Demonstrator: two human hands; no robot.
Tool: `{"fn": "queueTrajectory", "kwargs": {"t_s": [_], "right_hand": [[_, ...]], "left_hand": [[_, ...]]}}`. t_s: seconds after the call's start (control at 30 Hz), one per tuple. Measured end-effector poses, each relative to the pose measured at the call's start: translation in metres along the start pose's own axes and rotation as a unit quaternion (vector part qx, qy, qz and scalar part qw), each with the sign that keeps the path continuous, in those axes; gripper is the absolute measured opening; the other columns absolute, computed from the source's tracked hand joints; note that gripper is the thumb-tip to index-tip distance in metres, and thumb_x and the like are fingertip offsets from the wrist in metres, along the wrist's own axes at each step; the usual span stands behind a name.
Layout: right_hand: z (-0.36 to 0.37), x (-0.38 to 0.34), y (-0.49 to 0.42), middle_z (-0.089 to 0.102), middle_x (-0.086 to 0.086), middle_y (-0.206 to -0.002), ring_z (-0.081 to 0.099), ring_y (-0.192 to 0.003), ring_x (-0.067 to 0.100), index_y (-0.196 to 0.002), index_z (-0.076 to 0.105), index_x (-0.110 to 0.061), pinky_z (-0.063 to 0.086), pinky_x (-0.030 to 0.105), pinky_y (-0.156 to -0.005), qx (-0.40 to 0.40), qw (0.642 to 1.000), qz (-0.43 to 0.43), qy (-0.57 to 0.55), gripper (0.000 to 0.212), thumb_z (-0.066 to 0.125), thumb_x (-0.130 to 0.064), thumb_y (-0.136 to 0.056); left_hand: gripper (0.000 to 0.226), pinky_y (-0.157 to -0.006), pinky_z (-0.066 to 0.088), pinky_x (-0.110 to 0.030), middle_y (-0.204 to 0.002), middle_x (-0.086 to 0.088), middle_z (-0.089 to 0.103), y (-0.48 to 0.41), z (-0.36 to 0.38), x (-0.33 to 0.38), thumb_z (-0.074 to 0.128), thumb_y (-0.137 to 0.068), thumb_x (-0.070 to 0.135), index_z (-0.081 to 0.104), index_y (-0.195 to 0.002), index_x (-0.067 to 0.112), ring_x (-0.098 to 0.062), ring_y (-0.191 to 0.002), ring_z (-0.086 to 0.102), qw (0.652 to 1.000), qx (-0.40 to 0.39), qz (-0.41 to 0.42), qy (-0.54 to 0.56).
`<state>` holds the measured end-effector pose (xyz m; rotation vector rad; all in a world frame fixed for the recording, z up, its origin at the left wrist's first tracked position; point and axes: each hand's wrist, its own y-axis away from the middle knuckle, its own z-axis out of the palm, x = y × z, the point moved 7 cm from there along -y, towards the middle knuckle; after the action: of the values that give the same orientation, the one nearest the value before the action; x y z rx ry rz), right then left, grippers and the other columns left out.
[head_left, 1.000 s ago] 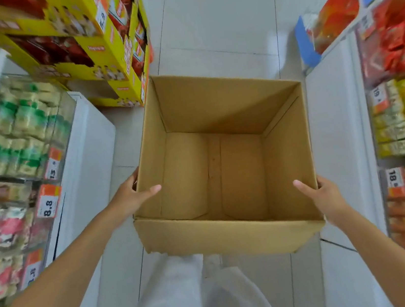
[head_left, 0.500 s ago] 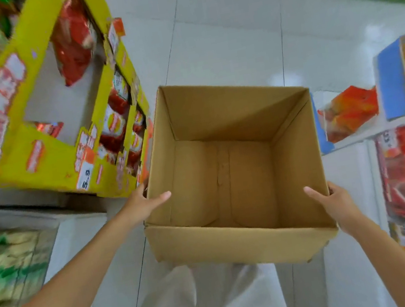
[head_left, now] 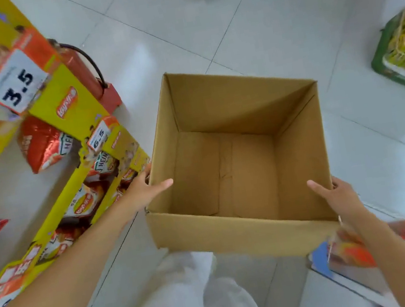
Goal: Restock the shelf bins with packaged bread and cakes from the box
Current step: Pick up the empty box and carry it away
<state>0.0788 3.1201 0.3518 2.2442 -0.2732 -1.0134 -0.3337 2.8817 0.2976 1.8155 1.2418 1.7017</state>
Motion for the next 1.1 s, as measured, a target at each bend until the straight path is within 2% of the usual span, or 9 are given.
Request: {"fn": "queueTrajectory", "kwargs": {"t_s": [0.07,0.13,0.23,0.33,0.47,0.63,0.83,0.93,1.1], "right_hand": [[-0.003,-0.038,-0.047,0.071,-0.002,-0.097,0.068,-0.086,0.014,-0.109,0.066,-0.018,0.051,0.027,-0.073,-0.007,1.0,-0.014,0.006,0.025,0.073,-0.028,-0.086],[-0.002,-0.077,-0.092,0.071,-0.005,-0.093,0.067,-0.082,0.011,-0.108,0.067,-0.017,0.051,0.024,-0.068,-0.01,0.999,-0.027,0.017,0.025,0.073,-0.026,-0.086],[0.005,-0.132,-0.159,0.072,-0.004,-0.095,0.069,-0.08,0.009,-0.109,0.067,-0.018,0.053,0.018,-0.062,-0.03,0.999,-0.029,0.026,0.026,0.074,-0.024,-0.085],[0.016,-0.187,-0.213,0.072,-0.002,-0.097,0.069,-0.086,0.014,-0.111,0.067,-0.017,0.052,0.025,-0.07,-0.064,0.996,-0.029,0.049,0.027,0.073,-0.026,-0.086],[0.04,-0.252,-0.277,0.07,-0.004,-0.096,0.066,-0.088,0.015,-0.108,0.065,-0.019,0.05,0.03,-0.076,-0.117,0.988,-0.047,0.094,0.025,0.072,-0.028,-0.086],[0.089,-0.323,-0.365,0.07,-0.002,-0.101,0.066,-0.093,0.018,-0.113,0.063,-0.021,0.052,0.035,-0.083,-0.183,0.968,-0.07,0.156,0.03,0.072,-0.029,-0.086],[0.156,-0.404,-0.451,0.069,-0.003,-0.101,0.065,-0.09,0.015,-0.111,0.063,-0.021,0.05,0.03,-0.075,-0.262,0.928,-0.119,0.238,0.025,0.07,-0.027,-0.088],[0.185,-0.423,-0.481,0.069,-0.002,-0.102,0.066,-0.092,0.015,-0.113,0.064,-0.017,0.05,0.03,-0.077,-0.291,0.905,-0.137,0.28,0.027,0.07,-0.025,-0.088],[0.228,-0.425,-0.513,0.07,0.0,-0.11,0.066,-0.102,0.022,-0.124,0.062,-0.018,0.052,0.042,-0.095,-0.324,0.877,-0.146,0.325,0.039,0.071,-0.03,-0.088]], "left_hand": [[0.099,-0.111,0.038,-0.038,-0.143,0.008,0.05,-0.031,0.0,0.028,0.079,-0.066,0.06,0.035,-0.149,0.029,-0.014,-0.133,0.046,1.0,0.019,-0.01,0.022],[0.087,-0.106,0.038,-0.03,-0.14,0.009,0.05,-0.067,-0.001,0.055,0.079,-0.076,0.046,0.036,-0.149,0.025,-0.012,-0.132,0.046,0.998,0.032,-0.009,0.052],[0.072,-0.096,0.034,-0.021,-0.126,0.013,0.049,-0.11,-0.011,0.091,0.075,-0.084,0.032,0.035,-0.144,0.031,-0.006,-0.119,0.046,0.995,0.065,-0.01,0.071],[0.084,-0.097,0.043,-0.024,-0.133,0.007,0.058,-0.137,-0.023,0.111,0.082,-0.074,0.039,0.042,-0.146,0.025,-0.01,-0.121,0.055,0.988,0.087,-0.021,0.126],[0.074,-0.097,0.045,-0.022,-0.129,0.007,0.061,-0.166,-0.037,0.131,0.078,-0.082,0.019,0.04,-0.146,0.027,-0.01,-0.121,0.057,0.972,0.111,-0.042,0.202],[0.077,-0.098,0.04,-0.021,-0.133,0.005,0.057,-0.211,-0.043,0.138,0.078,-0.081,0.014,0.039,-0.147,0.021,-0.013,-0.126,0.053,0.946,0.177,-0.069,0.263],[0.08,-0.1,0.032,-0.023,-0.142,0.008,0.047,-0.249,-0.033,0.131,0.077,-0.083,0.022,0.033,-0.15,0.027,-0.011,-0.136,0.039,0.901,0.25,-0.112,0.338],[0.078,-0.095,0.032,-0.021,-0.137,0.01,0.047,-0.264,-0.017,0.122,0.074,-0.085,0.017,0.031,-0.15,0.026,-0.01,-0.132,0.04,0.877,0.27,-0.128,0.375],[0.08,-0.097,0.039,-0.027,-0.144,0.002,0.048,-0.28,0.008,0.095,0.075,-0.085,0.013,0.032,-0.151,0.025,-0.019,-0.134,0.044,0.843,0.298,-0.154,0.42]]}}
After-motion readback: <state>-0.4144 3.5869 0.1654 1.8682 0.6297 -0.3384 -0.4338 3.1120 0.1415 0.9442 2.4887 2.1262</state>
